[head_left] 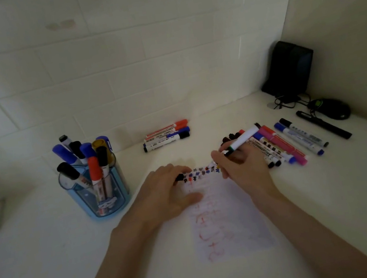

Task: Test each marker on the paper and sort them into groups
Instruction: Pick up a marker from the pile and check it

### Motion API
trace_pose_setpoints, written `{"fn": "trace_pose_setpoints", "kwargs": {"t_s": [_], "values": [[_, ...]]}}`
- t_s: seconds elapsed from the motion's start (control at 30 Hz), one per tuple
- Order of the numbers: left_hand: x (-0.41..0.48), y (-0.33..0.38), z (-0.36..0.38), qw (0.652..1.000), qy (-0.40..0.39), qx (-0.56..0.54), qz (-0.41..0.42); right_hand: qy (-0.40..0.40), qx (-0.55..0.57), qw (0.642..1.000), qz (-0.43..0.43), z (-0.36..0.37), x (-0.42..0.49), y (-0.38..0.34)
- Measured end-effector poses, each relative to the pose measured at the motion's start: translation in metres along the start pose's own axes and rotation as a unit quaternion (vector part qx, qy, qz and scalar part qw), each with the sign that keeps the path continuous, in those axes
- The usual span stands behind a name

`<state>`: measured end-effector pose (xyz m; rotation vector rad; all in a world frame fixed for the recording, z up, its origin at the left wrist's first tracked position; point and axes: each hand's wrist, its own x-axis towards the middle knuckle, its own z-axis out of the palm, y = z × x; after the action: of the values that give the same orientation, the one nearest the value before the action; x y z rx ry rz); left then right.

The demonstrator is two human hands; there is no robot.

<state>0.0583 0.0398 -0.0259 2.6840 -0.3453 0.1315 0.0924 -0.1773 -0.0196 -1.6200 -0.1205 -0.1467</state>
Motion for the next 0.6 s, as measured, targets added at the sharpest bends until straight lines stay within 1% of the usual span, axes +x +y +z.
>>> {"fn": "trace_pose_setpoints", "kwargs": {"t_s": [0.07, 0.23, 0.5, 0.6], "values": [[-0.001, 0.002, -0.001, 0.999, -0.004, 0.037, 0.012, -0.002, -0.029, 1.000, -0.003, 0.003, -0.001, 0.004], [-0.005, 0.009, 0.003, 0.999, 0.013, 0.034, 0.019, -0.004, -0.109, 0.994, -0.004, 0.011, -0.003, 0.012], [-0.004, 0.006, 0.006, 1.000, 0.001, 0.022, 0.012, -0.019, -0.114, 0.993, -0.010, 0.015, -0.006, 0.010], [-0.005, 0.005, 0.005, 1.000, 0.003, 0.021, 0.010, -0.022, -0.136, 0.990, -0.016, 0.014, -0.007, 0.010]]}}
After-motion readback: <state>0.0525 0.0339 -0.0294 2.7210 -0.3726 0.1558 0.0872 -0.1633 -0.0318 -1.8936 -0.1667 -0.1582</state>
